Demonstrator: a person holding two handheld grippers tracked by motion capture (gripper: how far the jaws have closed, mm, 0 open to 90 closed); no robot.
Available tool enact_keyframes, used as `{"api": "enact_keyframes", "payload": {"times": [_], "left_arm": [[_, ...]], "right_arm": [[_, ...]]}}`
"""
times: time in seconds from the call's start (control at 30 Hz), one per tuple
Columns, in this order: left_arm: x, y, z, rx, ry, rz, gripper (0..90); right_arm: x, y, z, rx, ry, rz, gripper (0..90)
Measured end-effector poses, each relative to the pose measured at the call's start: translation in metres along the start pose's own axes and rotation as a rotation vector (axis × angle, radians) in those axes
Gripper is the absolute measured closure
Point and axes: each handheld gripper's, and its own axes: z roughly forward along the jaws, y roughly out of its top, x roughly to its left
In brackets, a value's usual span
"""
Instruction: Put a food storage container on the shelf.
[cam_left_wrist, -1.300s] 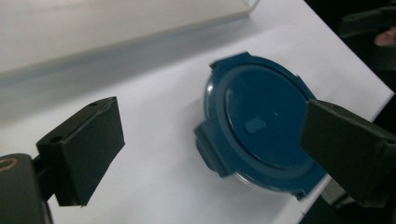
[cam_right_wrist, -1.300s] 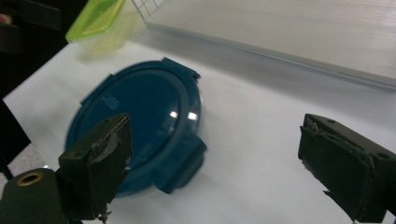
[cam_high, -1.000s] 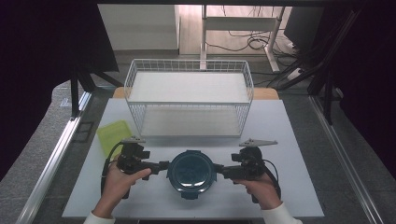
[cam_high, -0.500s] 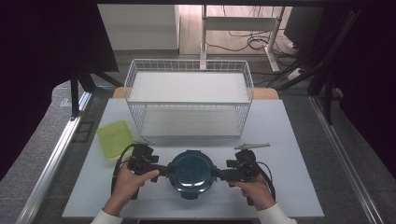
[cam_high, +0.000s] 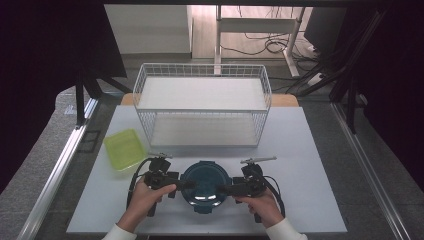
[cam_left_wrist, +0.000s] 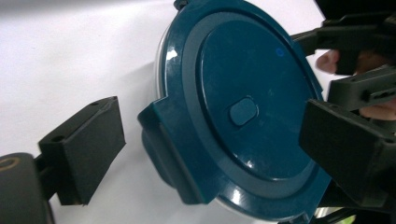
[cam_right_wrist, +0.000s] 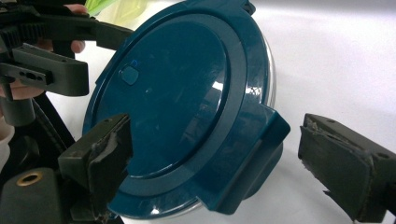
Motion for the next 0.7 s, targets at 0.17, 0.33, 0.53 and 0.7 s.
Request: {"api": "enact_keyframes", "payload": {"times": [0.17, 0.33, 0.53, 0.7], "left_arm": [[0.002, -0.002, 0.008, 0.030, -0.022, -0.019, 7.4], [0.005, -0.003, 0.016, 0.054, -0.061, -0.041, 7.8], [0.007, -0.006, 0.021, 0.071, -0.094, -0.071, 11.3], [0.010, -0.008, 0.021, 0.069, -0.105, -0.098, 12.0]], "right_arm": [[-0.004, -0.003, 0.009, 0.014, 0.036, 0.052, 10.2], [-0.007, -0.006, 0.016, 0.014, 0.074, 0.097, 11.2], [-0.007, -0.007, 0.020, 0.016, 0.087, 0.109, 12.9], [-0.008, -0.008, 0.020, 0.019, 0.095, 0.154, 14.7]]}}
